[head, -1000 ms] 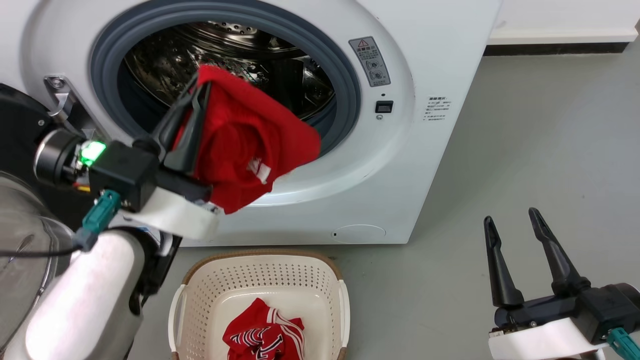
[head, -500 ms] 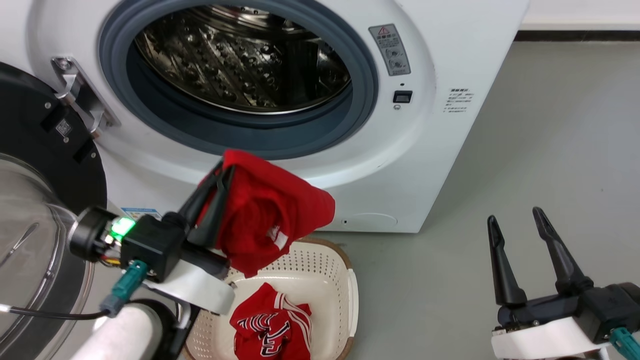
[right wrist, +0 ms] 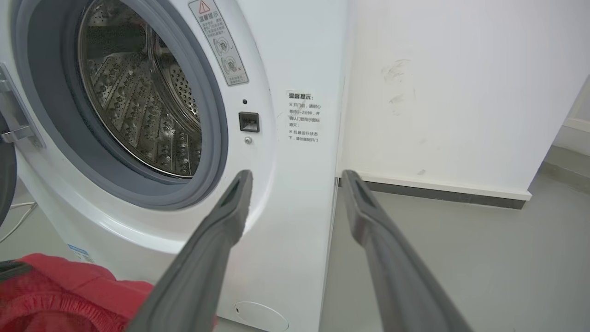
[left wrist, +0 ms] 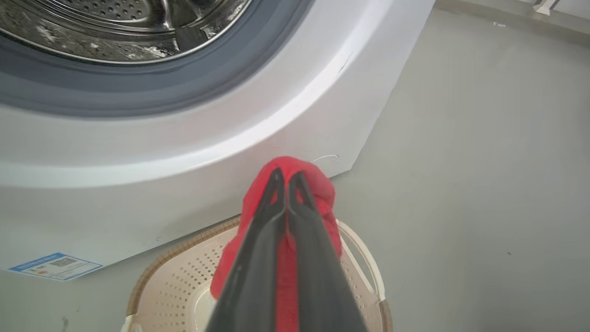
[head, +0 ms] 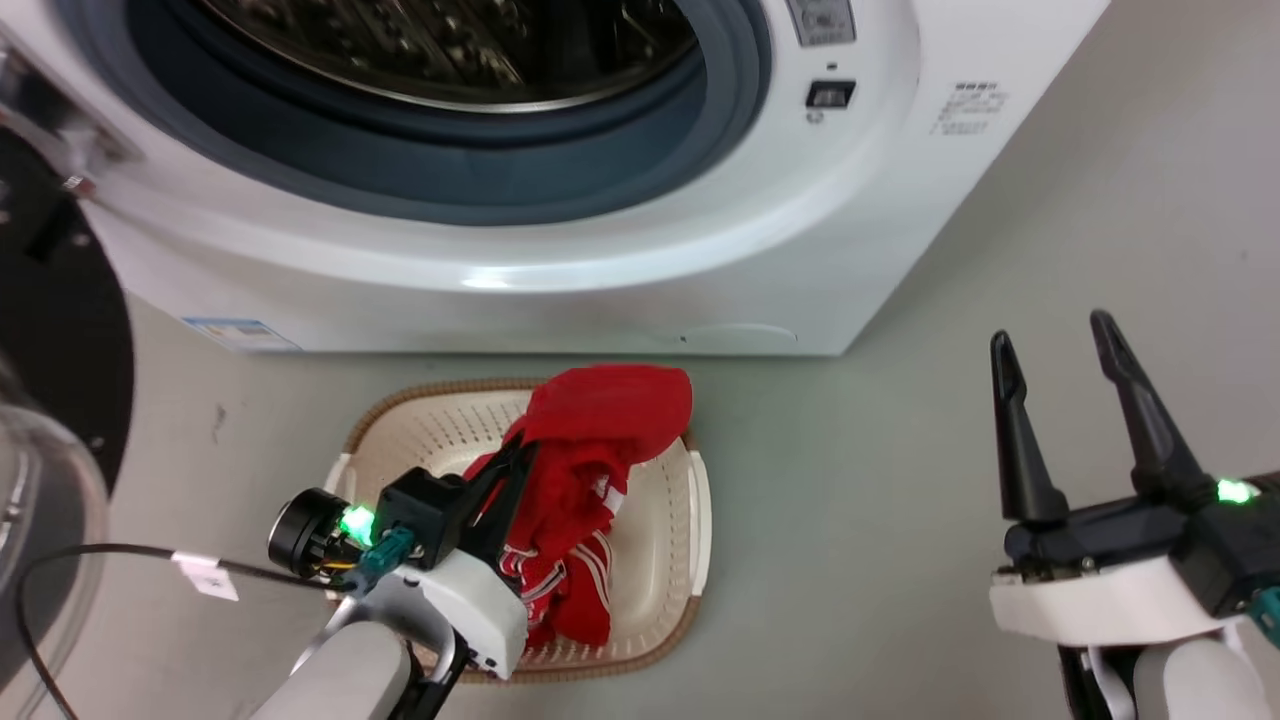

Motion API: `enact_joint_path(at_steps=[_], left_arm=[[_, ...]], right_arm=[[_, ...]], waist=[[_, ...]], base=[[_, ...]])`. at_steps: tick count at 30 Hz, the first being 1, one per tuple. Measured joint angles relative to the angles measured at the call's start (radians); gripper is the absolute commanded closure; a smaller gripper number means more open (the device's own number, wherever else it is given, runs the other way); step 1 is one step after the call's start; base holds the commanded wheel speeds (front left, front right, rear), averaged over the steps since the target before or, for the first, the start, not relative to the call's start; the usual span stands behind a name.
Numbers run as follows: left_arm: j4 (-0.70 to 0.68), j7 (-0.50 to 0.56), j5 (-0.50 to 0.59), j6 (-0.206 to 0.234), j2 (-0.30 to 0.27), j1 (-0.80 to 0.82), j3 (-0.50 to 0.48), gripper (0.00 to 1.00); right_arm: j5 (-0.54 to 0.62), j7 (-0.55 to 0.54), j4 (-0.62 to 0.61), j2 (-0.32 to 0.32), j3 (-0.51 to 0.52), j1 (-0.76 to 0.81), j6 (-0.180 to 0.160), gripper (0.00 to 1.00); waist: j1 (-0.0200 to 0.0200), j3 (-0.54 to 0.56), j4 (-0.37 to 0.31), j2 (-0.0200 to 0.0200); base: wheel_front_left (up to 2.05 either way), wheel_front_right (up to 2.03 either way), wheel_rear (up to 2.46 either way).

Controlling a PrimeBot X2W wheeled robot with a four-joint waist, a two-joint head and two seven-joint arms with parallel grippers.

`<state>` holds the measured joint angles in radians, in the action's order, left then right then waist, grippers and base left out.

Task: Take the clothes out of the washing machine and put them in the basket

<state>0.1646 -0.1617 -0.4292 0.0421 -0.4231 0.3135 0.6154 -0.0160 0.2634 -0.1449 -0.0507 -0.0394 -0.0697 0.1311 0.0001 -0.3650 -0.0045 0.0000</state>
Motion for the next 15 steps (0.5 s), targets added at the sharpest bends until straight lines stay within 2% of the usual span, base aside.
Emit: enact_joint_path(at_steps=[9, 15], left_arm=[[0.370, -0.047, -0.003, -0.077, 0.064, 0.143, 0.021, 1.00], [0.639, -0.062, 0.015, -0.105, 0.104, 0.272, 0.036, 1.00]], right_arm=[[-0.012, 0.000, -0.016, 0.000, 0.014, -0.079, 0.000, 0.00], [-0.034, 0.000, -0.027, 0.000, 0.015, -0.126, 0.000, 0.00]], waist=[[0.0001, -0.169, -0.056, 0.0000], [0.0001, -0.275, -0.098, 0.0000]], base=[[0.00, 0.00, 0.00], [0.00, 0.00, 0.00]])
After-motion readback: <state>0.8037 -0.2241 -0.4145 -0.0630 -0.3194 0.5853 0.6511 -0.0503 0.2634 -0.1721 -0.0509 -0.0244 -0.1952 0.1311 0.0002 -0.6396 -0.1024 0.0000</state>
